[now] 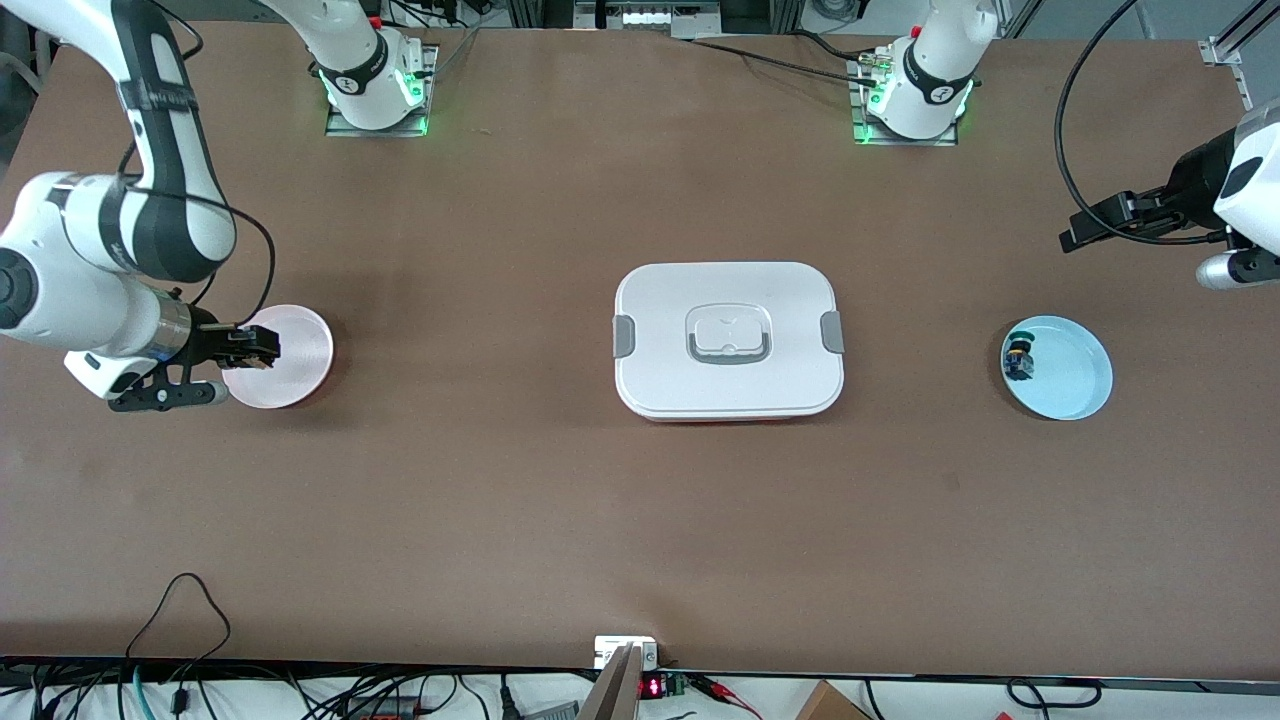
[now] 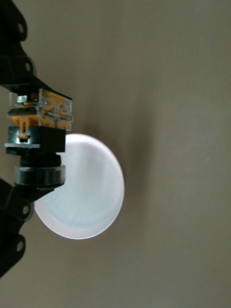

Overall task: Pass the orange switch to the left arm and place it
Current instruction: 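Lift the orange switch with the right gripper toward the white box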

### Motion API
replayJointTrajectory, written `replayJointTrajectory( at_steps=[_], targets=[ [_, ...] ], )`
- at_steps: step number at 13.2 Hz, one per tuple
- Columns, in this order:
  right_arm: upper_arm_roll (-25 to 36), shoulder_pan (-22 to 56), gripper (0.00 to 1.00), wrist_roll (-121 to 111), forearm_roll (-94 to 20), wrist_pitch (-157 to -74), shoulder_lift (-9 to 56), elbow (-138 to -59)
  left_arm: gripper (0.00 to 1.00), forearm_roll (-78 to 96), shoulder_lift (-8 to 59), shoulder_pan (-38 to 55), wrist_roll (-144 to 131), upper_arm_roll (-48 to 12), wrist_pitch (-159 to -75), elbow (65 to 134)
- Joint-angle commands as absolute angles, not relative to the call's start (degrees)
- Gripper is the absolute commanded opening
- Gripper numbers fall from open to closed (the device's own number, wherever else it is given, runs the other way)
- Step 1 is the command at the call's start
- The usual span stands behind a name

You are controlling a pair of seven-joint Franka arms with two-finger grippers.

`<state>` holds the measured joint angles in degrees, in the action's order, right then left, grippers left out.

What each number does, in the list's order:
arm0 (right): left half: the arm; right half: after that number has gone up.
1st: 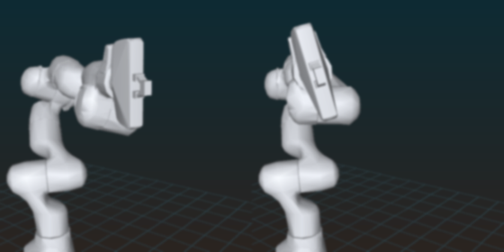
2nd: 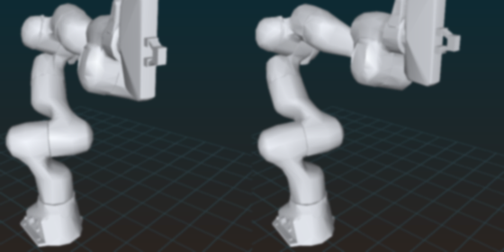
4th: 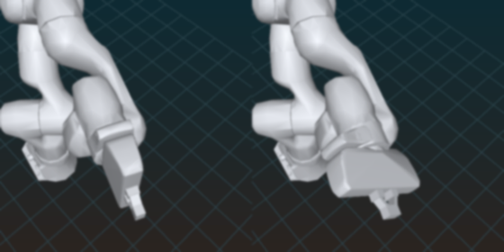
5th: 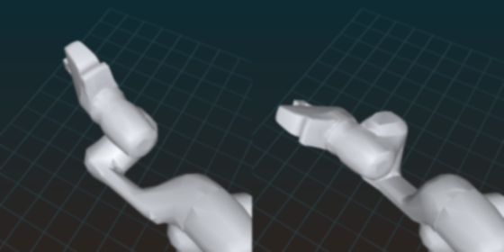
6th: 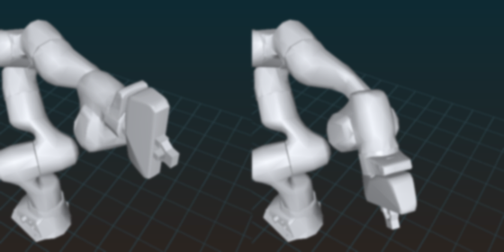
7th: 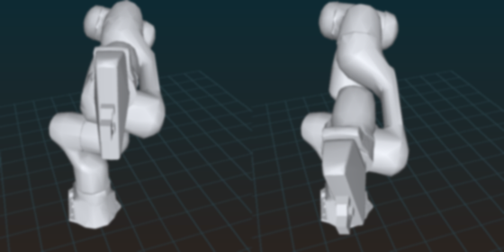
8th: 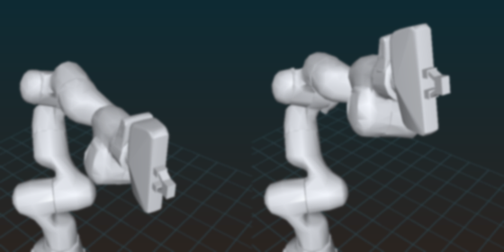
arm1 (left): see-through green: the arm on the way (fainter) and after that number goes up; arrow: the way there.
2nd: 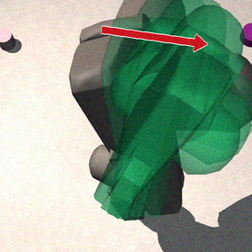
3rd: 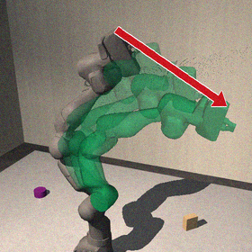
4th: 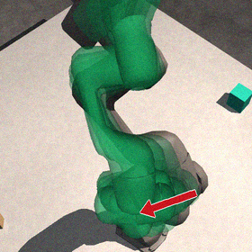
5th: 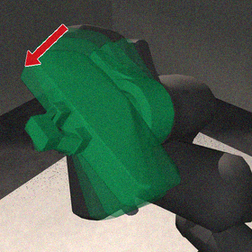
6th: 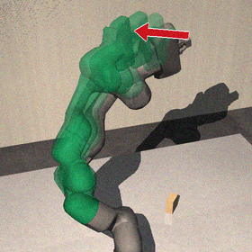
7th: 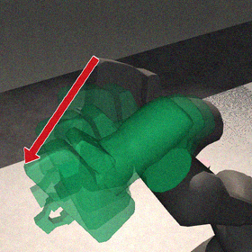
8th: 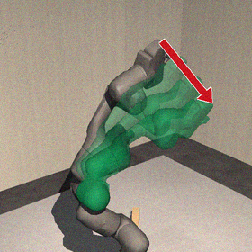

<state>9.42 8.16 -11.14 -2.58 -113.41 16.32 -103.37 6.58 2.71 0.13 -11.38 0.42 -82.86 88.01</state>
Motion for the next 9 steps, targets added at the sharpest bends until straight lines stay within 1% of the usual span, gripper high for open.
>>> replayJointTrajectory(
  at_steps=[1,4,7,8,9],
  targets=[
    [9.1,10.5,0.03,-15.7,-3.5,-111.4,12.2,-101.4,1.00,6.3,3.0,-0.1,-11.9,0.3,-82.0,86.7],
    [8.0,12.1,0.03,-19.4,-6.7,-111.6,8.4,-100.4,1.00,6.3,3.0,-0.1,-11.9,0.3,-82.0,86.7],
    [3.3,12.8,0.03,-20.7,-7.9,-111.5,6.6,-97.8,1.00,6.2,3.0,-0.1,-11.9,0.2,-82.0,86.7],
    [1.6,12.8,0.03,-23.4,-9.7,-111.6,6.2,-96.9,1.00,6.2,3.0,-0.1,-11.9,0.3,-82.0,86.7],
    [0.6,13.0,0.03,-27.4,-14.1,-112.1,6.2,-95.7,1.00,6.2,3.0,-0.1,-11.9,0.3,-82.0,86.7]
  ],
)
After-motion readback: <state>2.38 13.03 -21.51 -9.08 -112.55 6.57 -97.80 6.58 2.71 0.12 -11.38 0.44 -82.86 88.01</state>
